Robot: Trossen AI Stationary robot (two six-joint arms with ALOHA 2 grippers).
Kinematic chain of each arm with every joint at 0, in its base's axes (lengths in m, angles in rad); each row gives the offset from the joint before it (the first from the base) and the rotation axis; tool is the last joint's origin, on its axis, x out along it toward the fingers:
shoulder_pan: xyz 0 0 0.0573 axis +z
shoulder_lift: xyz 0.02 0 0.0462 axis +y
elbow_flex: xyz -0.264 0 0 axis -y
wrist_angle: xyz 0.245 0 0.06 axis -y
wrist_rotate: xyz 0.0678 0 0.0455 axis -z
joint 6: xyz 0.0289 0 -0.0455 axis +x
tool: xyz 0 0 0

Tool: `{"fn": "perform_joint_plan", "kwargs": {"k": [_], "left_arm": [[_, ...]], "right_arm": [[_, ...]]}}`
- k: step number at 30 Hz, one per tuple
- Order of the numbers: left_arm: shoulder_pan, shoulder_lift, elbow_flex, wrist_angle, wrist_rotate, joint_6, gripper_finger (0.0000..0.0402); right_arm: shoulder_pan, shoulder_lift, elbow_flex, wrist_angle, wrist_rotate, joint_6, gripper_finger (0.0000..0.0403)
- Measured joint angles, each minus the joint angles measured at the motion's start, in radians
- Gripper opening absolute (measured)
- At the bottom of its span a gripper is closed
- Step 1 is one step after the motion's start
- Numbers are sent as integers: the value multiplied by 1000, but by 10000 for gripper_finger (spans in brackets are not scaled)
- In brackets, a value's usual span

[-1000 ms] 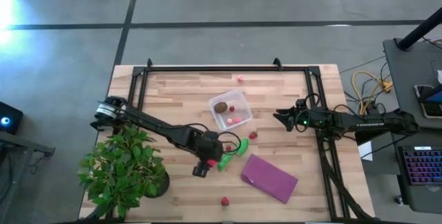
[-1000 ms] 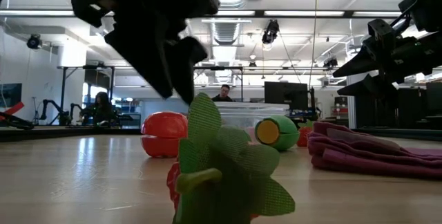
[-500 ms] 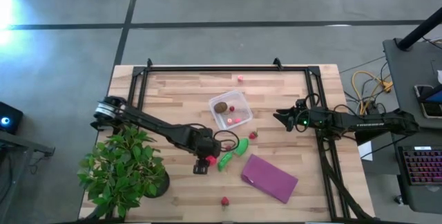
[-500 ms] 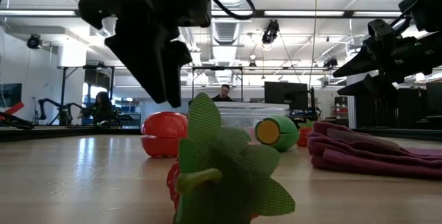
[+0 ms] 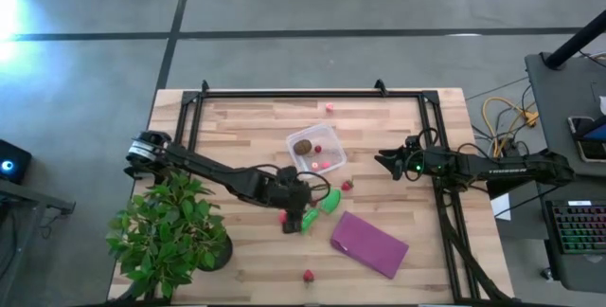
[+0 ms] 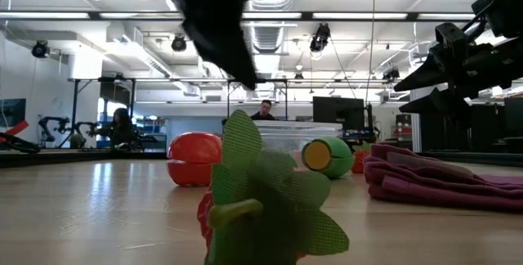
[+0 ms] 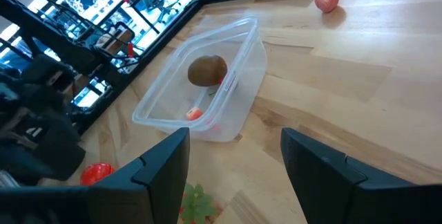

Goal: Pick and placing Produce into tupperware
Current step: Put the red tomato into the transparent bin

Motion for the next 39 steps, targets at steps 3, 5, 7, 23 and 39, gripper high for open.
{"fn": "perform_joint_plan", "kwargs": {"k": [3,5,7,23,39], "left_arm": [[-3,2,0,28,1,-9,233],[-4,12,-1,12,2,-26,233],[-4,13,-5,-5,6,-27,233],[-12,-56,-6,-242,106,-107,233],[-57,-37,-60,-174,179,131,233]], "right_arm": [[0,0,0,0,0,0,219],[0,0,0,0,0,0,219],[0,1,0,0,0,0,219],[0,-1,0,0,0,0,219],[0,-1,0,0,0,0,219]]}}
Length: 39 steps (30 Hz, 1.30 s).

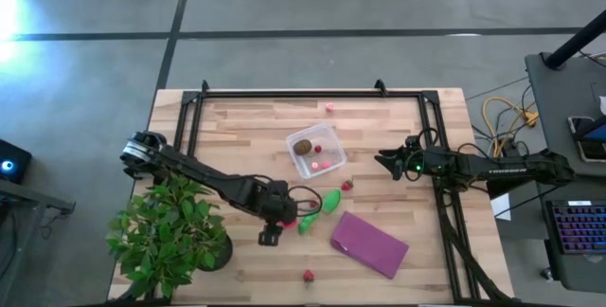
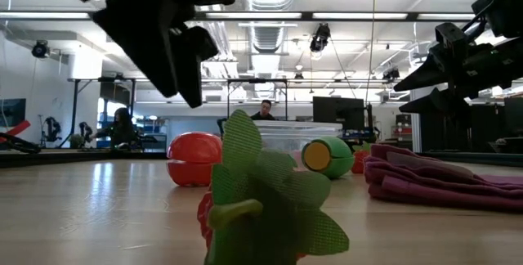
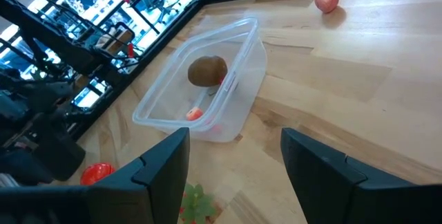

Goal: Pick and placing Produce into tupperware
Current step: Put the red tomato into the transparent bin

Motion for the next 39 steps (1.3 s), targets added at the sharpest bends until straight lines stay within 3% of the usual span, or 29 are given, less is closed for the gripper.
{"fn": "perform_joint_plan", "kwargs": {"k": [11,25,31,39], "left_arm": [[6,1,-72,122,-22,3,233],[6,0,-19,260,-23,0,233],[6,0,-16,355,-22,-190,233],[-4,8,-64,254,-18,-201,233]], "right_arm": [[0,0,0,0,0,0,219],[0,0,0,0,0,0,219],[0,0,0,0,0,0,219],[0,0,0,0,0,0,219]]}}
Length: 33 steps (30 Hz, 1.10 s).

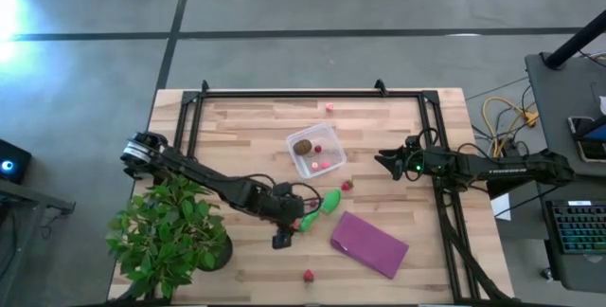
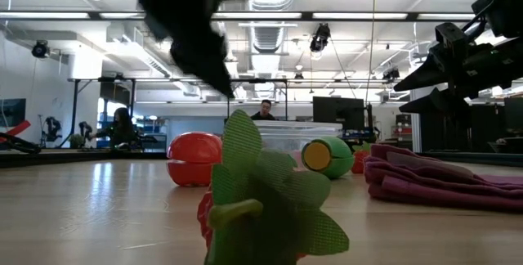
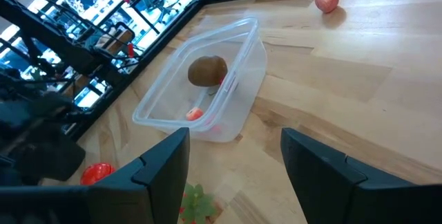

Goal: Pick and placing Produce into tupperware
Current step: Put the red tomato into the transparent bin

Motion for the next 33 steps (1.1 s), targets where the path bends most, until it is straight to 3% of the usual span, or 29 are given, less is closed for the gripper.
{"fn": "perform_joint_plan", "kwargs": {"k": [7,33], "left_arm": [[2,24,-10,-4,-42,100,233],[-2,31,-47,-56,-29,178,233]], "right_arm": [[0,0,0,0,0,0,219],[0,0,0,0,0,0,219]]}}
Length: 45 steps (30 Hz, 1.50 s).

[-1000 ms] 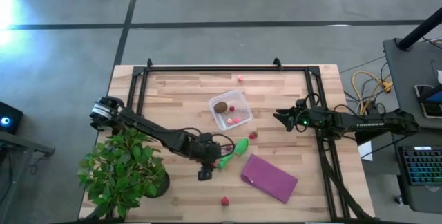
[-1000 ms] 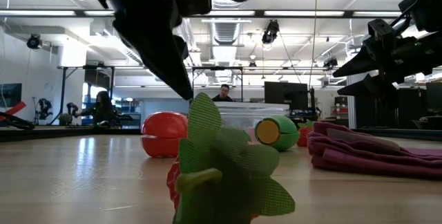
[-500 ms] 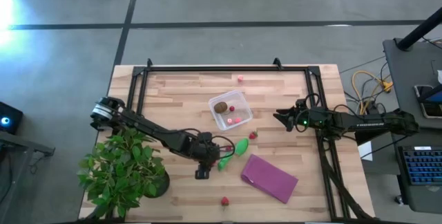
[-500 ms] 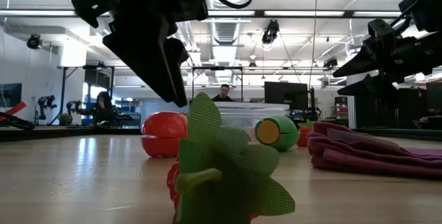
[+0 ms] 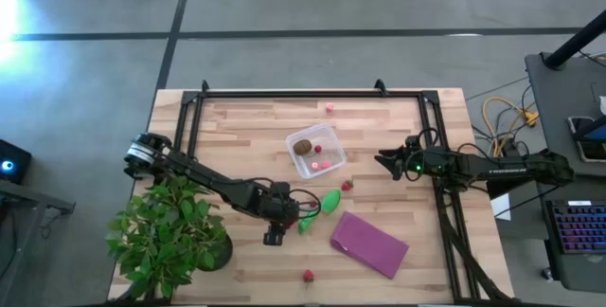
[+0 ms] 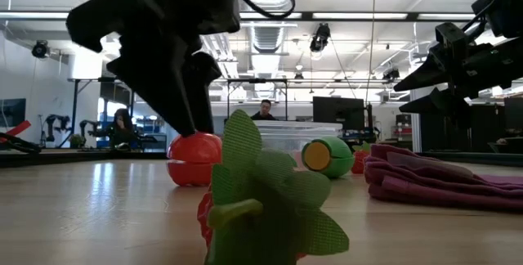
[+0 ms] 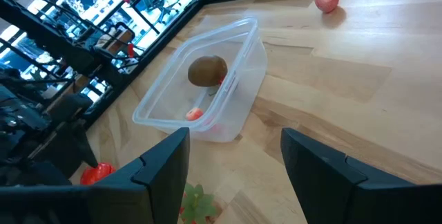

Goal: Pick and placing Produce into tupperware
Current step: Put the red tomato into the transparent bin

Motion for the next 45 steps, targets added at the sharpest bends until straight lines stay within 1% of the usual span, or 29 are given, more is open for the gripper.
{"fn": "perform_joint_plan", "kwargs": {"k": [5,15,21,23,25,29,36,38,42,45], "left_arm": [[0,0,-12,3,0,-1,233],[0,52,-11,88,-2,-2,233],[4,57,-10,83,3,-5,233],[9,54,-6,73,13,-39,233],[13,53,5,62,20,-62,233],[13,53,40,58,22,-55,233],[13,52,65,33,-5,-58,233],[13,50,62,37,-4,-87,234],[15,50,52,3,-5,-183,255],[18,50,41,-9,-12,-188,284]], "right_arm": [[0,0,0,0,0,0,219],[0,0,0,0,0,0,219],[0,0,0,0,0,0,219],[0,0,0,0,0,0,219],[0,0,0,0,0,0,219],[0,0,0,0,0,0,219],[0,0,0,0,0,0,219],[0,0,0,0,0,0,219],[0,0,0,0,0,0,219],[0,0,0,0,0,0,219]]}}
